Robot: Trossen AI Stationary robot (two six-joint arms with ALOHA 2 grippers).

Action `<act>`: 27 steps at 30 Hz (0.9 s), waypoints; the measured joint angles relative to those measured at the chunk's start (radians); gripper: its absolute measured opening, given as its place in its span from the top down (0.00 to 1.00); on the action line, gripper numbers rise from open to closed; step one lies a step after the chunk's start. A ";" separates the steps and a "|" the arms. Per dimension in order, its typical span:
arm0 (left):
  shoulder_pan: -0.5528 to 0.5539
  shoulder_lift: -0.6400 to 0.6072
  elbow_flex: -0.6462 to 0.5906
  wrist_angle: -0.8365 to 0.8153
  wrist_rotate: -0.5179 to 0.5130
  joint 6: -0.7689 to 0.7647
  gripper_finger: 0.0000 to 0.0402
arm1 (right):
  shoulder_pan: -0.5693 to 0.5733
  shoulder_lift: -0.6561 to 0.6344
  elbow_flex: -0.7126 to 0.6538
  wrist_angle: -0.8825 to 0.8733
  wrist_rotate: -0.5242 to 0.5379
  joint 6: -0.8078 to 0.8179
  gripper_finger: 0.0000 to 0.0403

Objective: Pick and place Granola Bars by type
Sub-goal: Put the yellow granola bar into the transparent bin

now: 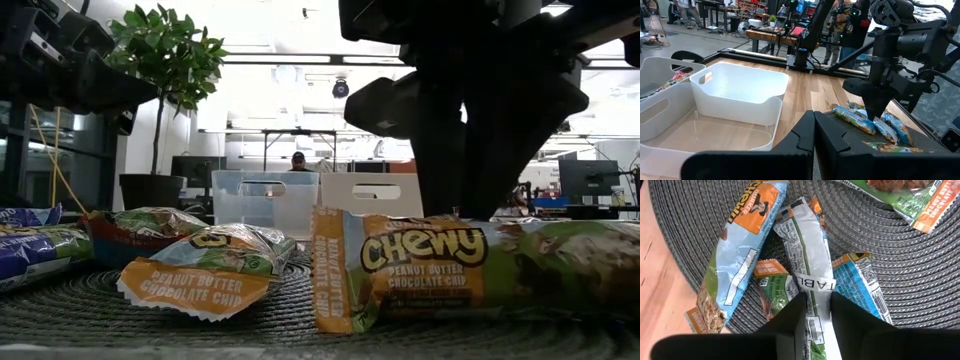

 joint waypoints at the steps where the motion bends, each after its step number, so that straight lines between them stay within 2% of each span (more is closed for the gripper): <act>1: 0.000 0.000 0.000 0.000 0.000 0.000 1.00 | 0.000 0.000 0.000 0.000 0.000 0.000 0.82; 10: 0.000 0.000 0.000 0.000 0.000 0.000 1.00 | 0.000 0.000 0.019 -0.016 0.011 0.025 0.88; 14: 0.000 0.000 0.000 0.000 0.000 0.000 1.00 | -0.006 0.000 0.056 -0.034 0.050 0.025 0.90; 22: 0.000 0.000 0.000 0.000 0.000 0.000 1.00 | -0.054 0.000 0.156 -0.055 0.052 0.050 0.93; 27: 0.000 0.000 0.000 0.000 0.000 0.000 1.00 | -0.111 0.000 0.249 -0.054 -0.040 0.147 0.93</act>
